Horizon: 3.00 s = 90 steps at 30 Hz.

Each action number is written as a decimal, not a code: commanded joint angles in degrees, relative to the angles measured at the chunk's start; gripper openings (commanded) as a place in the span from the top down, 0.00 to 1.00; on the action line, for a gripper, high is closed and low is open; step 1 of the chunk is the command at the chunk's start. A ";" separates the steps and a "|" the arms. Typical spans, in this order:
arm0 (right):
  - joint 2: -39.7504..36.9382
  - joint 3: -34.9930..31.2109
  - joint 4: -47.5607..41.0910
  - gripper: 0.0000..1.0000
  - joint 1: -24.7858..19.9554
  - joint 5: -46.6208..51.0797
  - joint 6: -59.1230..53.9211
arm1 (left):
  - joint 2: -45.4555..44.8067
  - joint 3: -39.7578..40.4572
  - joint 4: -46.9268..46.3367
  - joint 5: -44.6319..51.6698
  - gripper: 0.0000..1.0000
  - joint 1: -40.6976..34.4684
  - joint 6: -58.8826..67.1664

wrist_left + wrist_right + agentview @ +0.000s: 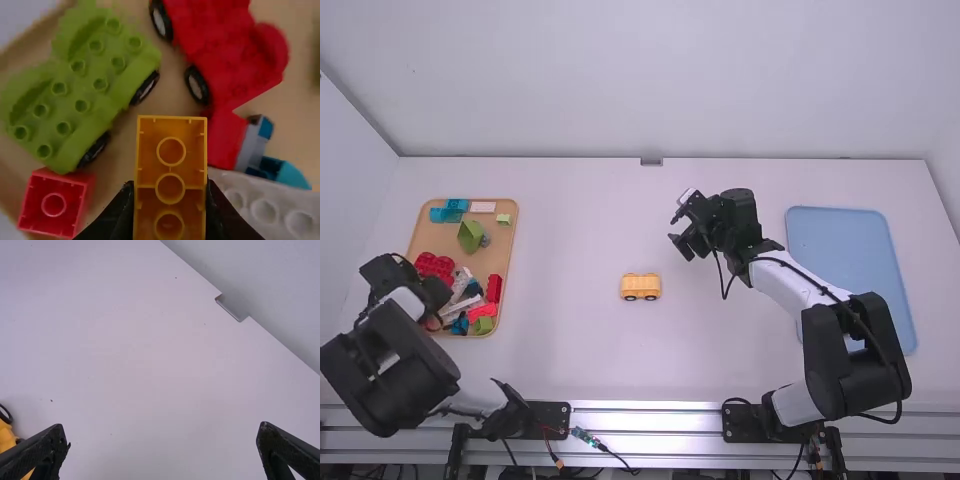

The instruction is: Assemble lego blocks to make yellow taxi

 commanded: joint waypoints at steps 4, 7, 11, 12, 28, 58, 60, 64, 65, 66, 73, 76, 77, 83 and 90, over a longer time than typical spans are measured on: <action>-1.05 1.44 0.15 0.00 -0.15 -0.57 0.63 | -9.42 -3.19 1.33 9.33 0.98 -0.15 0.26; -1.05 1.42 0.83 0.00 -0.17 -0.68 4.22 | -13.22 -4.20 1.22 20.92 0.98 -0.57 5.35; -1.07 1.73 2.29 0.00 -0.33 -9.38 9.70 | -16.22 -4.46 0.17 30.62 0.98 -4.04 9.20; -1.07 2.25 1.81 0.00 -0.74 -14.32 10.54 | -16.70 -4.46 -0.13 32.89 0.98 -5.88 10.88; -1.03 4.11 9.70 0.01 0.07 -51.98 21.40 | -16.85 -4.46 13.29 62.49 0.98 -32.00 16.87; -1.03 -4.33 51.43 0.28 2.84 -49.42 58.66 | 2.05 -4.72 75.76 66.71 0.98 -52.52 -26.53; -1.05 -4.33 52.02 0.29 2.84 -49.40 58.60 | 3.43 -4.72 80.61 66.77 0.98 -52.50 -29.86; -1.05 -4.31 52.89 0.32 2.84 -48.02 59.06 | 5.92 -4.72 92.15 64.76 0.98 -52.68 -39.21; -1.05 -4.31 52.87 0.32 2.86 -47.60 59.04 | 6.12 -4.72 93.04 64.06 0.98 -52.74 -40.02; -1.05 -4.31 52.89 0.32 2.86 -47.45 59.04 | 6.23 -4.72 93.57 63.43 0.98 -52.87 -40.68; -1.05 -4.31 58.84 0.36 2.84 -46.42 62.12 | 6.27 -4.72 94.53 62.47 0.98 -52.98 -41.92; -1.05 -4.20 58.80 0.36 2.86 -45.38 63.52 | 6.29 -4.72 97.44 63.19 0.98 -52.98 -44.04; -1.05 -4.15 58.31 0.36 2.84 -45.11 63.49 | 6.27 -4.72 98.51 63.60 0.98 -53.00 -44.70; -1.03 -4.15 58.23 0.35 2.84 -43.47 66.16 | 6.14 -4.72 98.49 64.37 0.98 -54.60 -43.80; -1.03 -4.15 57.11 0.36 2.84 -42.51 66.12 | 6.14 -4.68 98.49 64.35 0.98 -56.70 -42.69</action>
